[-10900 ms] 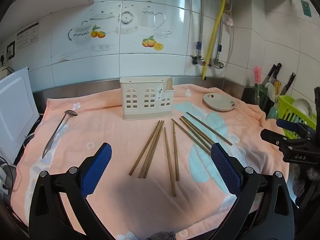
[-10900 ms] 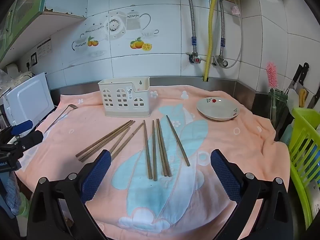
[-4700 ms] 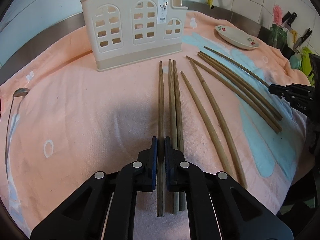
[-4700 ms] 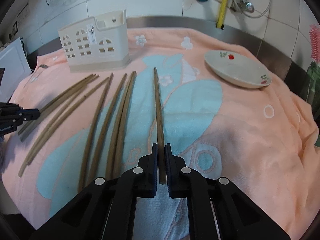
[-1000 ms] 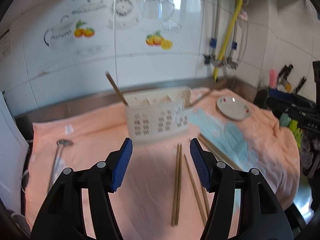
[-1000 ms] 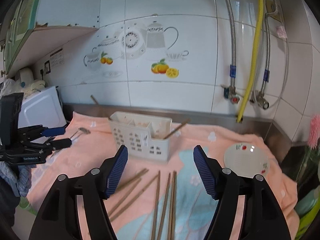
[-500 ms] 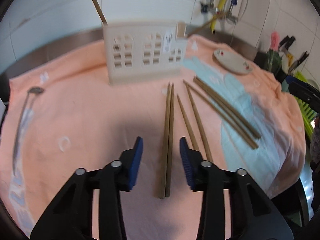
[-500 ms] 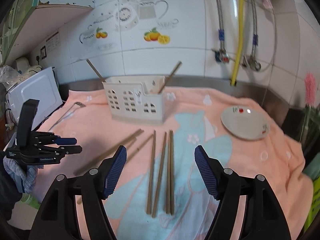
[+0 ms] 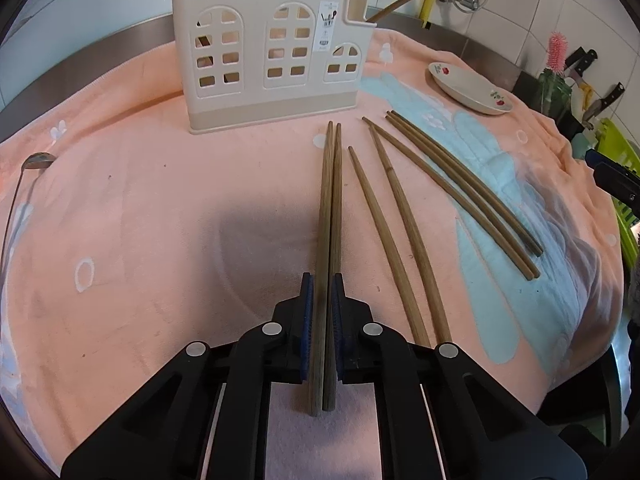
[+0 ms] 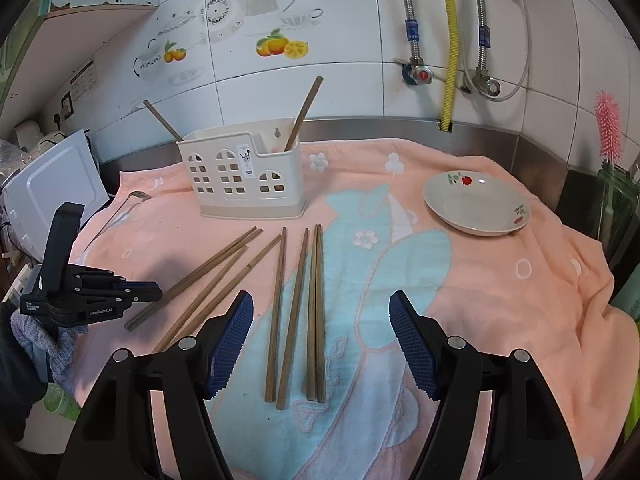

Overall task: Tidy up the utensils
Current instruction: 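Move the left tool back and close it on another chopstick pair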

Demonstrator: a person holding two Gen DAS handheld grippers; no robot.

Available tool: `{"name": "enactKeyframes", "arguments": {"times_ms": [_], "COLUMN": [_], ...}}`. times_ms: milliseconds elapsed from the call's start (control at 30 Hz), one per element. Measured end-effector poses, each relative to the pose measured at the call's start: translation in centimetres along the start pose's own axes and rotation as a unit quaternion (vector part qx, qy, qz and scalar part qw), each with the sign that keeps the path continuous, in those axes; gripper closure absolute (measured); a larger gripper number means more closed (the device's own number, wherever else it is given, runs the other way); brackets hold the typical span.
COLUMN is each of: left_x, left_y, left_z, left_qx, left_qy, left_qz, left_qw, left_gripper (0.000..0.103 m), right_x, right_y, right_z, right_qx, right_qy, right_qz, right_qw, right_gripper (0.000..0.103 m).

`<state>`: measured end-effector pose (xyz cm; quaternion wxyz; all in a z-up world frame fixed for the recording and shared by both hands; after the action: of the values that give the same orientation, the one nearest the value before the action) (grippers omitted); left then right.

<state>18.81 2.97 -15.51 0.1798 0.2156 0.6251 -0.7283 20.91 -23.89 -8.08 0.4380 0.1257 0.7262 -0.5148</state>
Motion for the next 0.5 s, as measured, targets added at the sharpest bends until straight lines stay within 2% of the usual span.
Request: {"name": "enactKeyframes", "arguments": {"times_ms": [433, 500], "left_x": [0.2, 0.5], "left_y": [0.7, 1.0], "left_z": [-0.2, 0.1], "left_qx": [0.001, -0.012], "left_qy": [0.013, 0.025], "left_qz": [-0.015, -0.015], "left_qw": [0.9998, 0.9995], "left_gripper": [0.095, 0.095], "right_x": [0.7, 1.0], "right_y": [1.1, 1.4], "right_z": [0.1, 0.1], "right_qx": [0.002, 0.004], "right_qy": [-0.001, -0.004], "right_qz": [-0.015, -0.02], "right_qw": [1.0, 1.0], "right_gripper": [0.035, 0.035]}}
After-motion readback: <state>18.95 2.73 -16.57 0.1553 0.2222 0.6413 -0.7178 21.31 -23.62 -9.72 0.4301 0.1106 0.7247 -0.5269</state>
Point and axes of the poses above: each gripper's, at about its wrist camera, not at the fingertips, and y roughly the way its jaws point, z to its right, x to its underside, the point moved 4 cm from there along y, roughly the way its jaws point, and after that the axes turned 3 degrees about -z, right-handed, at the moved point
